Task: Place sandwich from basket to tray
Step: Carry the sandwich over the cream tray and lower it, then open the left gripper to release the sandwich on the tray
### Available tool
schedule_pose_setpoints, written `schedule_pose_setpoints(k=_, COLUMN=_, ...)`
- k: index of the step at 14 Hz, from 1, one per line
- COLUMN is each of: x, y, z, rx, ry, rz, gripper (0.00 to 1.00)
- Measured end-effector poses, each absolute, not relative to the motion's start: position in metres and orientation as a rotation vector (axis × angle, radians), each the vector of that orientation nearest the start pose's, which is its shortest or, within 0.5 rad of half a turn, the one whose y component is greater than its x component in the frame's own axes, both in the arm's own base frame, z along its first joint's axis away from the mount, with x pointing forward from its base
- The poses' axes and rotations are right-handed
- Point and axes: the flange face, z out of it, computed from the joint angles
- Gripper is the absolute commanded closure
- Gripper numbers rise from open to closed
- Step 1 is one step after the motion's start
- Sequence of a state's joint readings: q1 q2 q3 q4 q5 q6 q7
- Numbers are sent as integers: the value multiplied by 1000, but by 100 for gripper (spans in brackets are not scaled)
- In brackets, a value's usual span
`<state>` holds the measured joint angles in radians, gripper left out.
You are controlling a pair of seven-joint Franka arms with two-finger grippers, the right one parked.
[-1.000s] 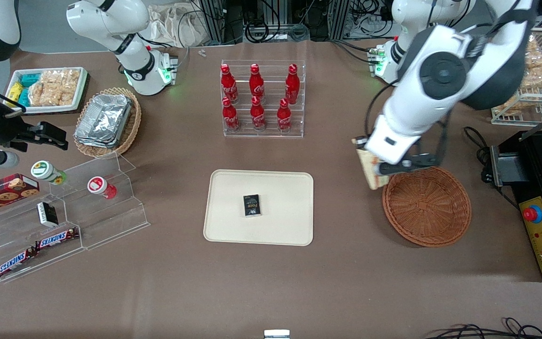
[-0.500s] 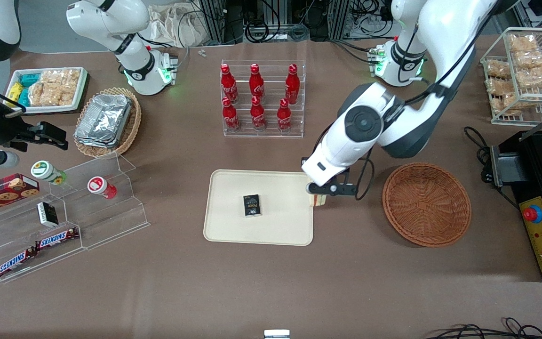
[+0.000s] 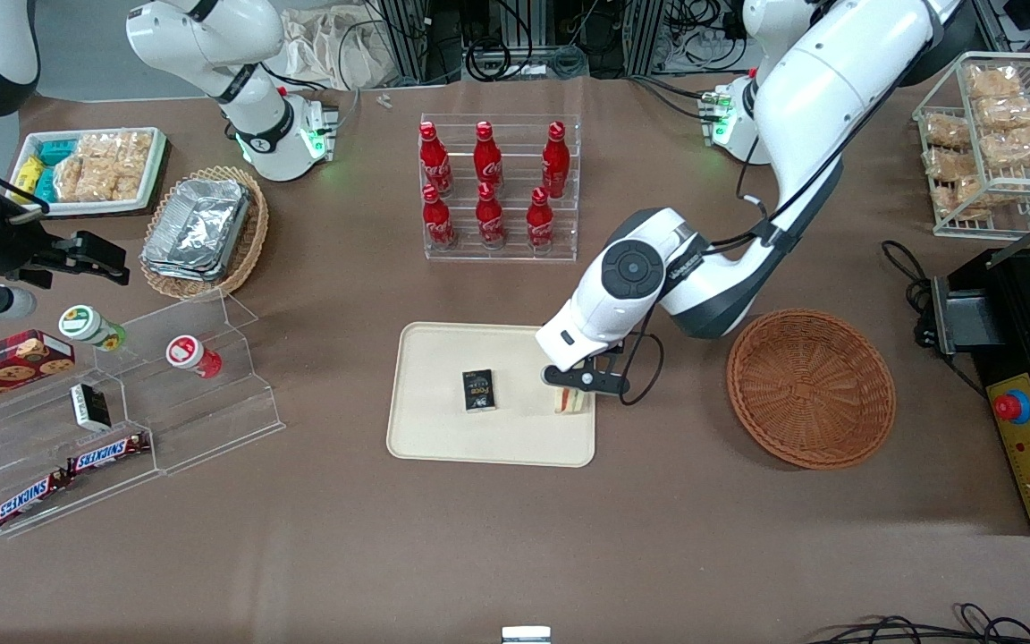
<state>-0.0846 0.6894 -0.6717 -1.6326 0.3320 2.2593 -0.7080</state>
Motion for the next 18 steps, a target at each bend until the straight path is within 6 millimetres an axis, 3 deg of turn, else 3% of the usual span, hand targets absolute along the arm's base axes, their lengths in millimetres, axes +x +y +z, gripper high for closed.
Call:
schedule_pose_setpoints(k=3, x=555, y=-417, z=274, rx=-3315, ry=169, rz=53, gripper=98)
schedule_pose_setpoints(k=6, x=554, y=-417, z=263, rx=-3302, ry=148, rz=64, gripper=44)
schedule_pose_setpoints(k=7, x=554, y=-416, z=261, rx=-3301, ry=129, rz=69, gripper=37)
schedule_pose_setpoints(k=8, x=554, y=-416, z=260, rx=-3300, ry=110, rz=71, gripper=15)
schedule_pose_setpoints(k=9, x=554, y=-417, z=260, rx=-3300, ry=97, rz=72, gripper=1)
schedule_pose_setpoints(k=15, x=556, y=-411, z=269, rx=-3233, ry=-58, rz=158, gripper=1)
schedule_pose_setpoints(k=18, x=568, y=-388, z=312, rx=-3169, ry=-104, rz=267, gripper=1)
